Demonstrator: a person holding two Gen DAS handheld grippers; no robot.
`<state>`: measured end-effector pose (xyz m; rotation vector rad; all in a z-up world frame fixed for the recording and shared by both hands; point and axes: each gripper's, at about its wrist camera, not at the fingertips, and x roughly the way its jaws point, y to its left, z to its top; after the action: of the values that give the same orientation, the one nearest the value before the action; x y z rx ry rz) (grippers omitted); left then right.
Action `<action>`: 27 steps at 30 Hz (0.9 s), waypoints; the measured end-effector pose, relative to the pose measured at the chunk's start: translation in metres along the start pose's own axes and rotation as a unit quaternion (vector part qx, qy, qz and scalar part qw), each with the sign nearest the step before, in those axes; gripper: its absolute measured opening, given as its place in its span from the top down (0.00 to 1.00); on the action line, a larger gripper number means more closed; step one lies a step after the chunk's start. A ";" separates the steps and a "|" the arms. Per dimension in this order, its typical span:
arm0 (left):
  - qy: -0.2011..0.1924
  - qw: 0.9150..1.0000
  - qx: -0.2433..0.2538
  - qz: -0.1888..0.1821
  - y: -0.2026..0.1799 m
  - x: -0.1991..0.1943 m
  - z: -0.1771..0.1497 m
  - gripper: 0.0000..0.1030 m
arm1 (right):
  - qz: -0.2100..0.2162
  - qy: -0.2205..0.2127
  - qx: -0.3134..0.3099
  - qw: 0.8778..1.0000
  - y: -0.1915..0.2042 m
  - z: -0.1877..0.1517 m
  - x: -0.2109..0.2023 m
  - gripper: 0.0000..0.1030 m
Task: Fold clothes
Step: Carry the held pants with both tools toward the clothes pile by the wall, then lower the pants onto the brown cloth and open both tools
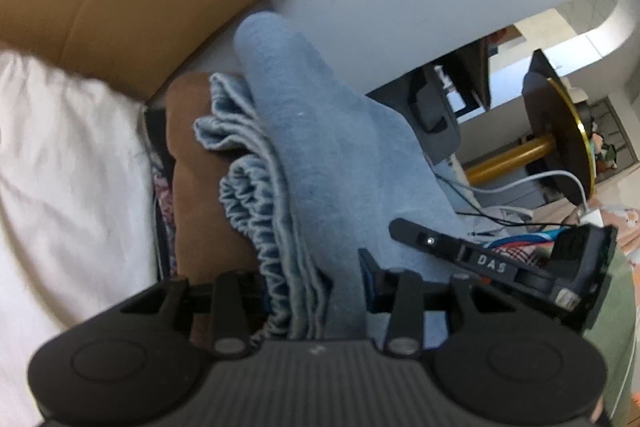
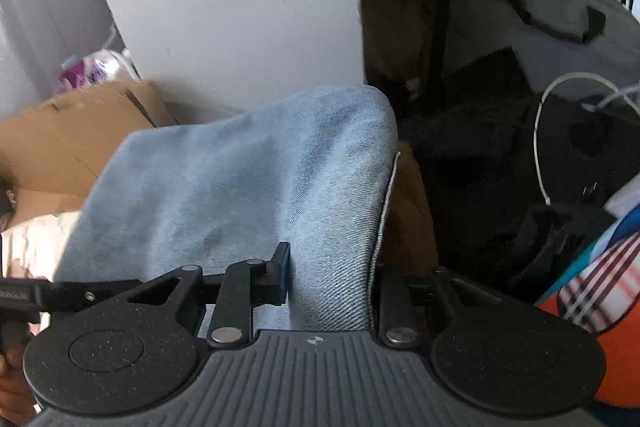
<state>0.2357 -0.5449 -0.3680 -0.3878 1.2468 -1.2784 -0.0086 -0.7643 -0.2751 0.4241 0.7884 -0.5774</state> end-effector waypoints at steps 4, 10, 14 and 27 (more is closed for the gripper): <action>0.011 0.998 0.050 0.035 -0.013 -0.012 0.007 0.49 | 0.002 -0.006 0.010 1.000 -0.008 -0.006 0.002 0.66; 0.000 0.985 0.127 0.115 -0.046 -0.042 0.023 0.55 | -0.008 -0.007 0.037 0.999 -0.012 -0.006 0.002 0.57; -0.017 0.978 0.162 0.129 -0.076 -0.056 0.035 0.57 | -0.010 -0.013 0.056 0.998 -0.015 -0.010 0.001 0.57; 0.040 0.943 0.271 0.189 -0.133 -0.002 0.037 0.72 | -0.007 -0.033 0.102 0.994 -0.023 -0.012 -0.001 0.57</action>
<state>0.2013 -0.6015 -0.2466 0.2926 0.9252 -1.2442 -0.0297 -0.7748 -0.2848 0.5855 0.6727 -0.6857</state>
